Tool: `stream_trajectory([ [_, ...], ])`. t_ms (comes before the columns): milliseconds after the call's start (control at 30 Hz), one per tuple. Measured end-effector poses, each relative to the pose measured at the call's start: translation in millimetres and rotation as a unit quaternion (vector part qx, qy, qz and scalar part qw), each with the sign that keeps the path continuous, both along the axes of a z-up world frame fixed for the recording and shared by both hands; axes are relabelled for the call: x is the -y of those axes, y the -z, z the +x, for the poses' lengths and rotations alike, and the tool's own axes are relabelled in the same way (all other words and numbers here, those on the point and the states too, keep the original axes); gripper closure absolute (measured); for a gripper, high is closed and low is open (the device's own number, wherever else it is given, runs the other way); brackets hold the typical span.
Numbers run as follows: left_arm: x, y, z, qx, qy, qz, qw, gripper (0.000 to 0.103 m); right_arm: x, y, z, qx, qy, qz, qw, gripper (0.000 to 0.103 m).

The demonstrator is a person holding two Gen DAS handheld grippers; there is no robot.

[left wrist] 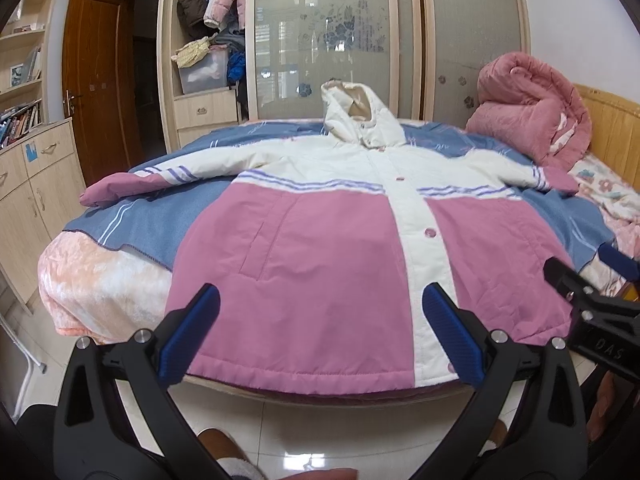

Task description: Fold large clothes

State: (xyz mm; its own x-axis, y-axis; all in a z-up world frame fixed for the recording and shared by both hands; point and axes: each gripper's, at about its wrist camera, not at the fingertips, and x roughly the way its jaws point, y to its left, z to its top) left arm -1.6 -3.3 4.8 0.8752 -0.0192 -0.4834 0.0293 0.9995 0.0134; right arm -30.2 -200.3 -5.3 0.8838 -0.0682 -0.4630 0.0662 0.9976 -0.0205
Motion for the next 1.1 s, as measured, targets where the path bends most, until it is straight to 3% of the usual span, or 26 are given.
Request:
stream_trajectory([
  [233,-5.1,1.3,7.0,-0.008,-0.011,-0.002,0.9999,0.002,2.2,0.5,-1.0,0.001,-0.001,0.002,1.0,0.001],
  [333,-3.9,3.6,10.6,-0.024,0.016,0.0,0.9996,0.002,2.4,-1.6,-2.2,0.003,-0.002,0.006,1.0,0.001],
  [467,-4.3,-0.5,13.9,-0.01,0.058,0.008,0.9982,0.002,-0.1,-3.2,1.8,0.004,-0.003,0.015,1.0,0.001],
  [567,-26.3,0.1,16.9,-0.014,0.104,-0.075,0.9916,0.002,0.0,-5.5,2.6,0.004,-0.006,0.02,1.0,0.001],
  [733,-65.0,-0.1,33.4,-0.042,0.069,-0.127,0.9886,0.002,-2.3,-7.6,2.3,0.002,-0.022,0.024,0.999,0.001],
  [867,-111.2,-16.9,35.9,-0.01,0.058,-0.217,0.9745,0.002,0.5,-8.1,3.5,-0.004,-0.032,0.033,0.999,0.001],
  [933,-128.2,-21.5,36.3,0.001,0.041,-0.237,0.9706,0.002,2.6,-8.2,4.7,-0.007,-0.037,0.04,0.998,0.001],
  [1100,-198.4,-19.6,50.9,0.0,-0.007,-0.324,0.9461,0.002,7.5,-9.4,6.6,-0.013,-0.045,0.052,0.998,0.001],
])
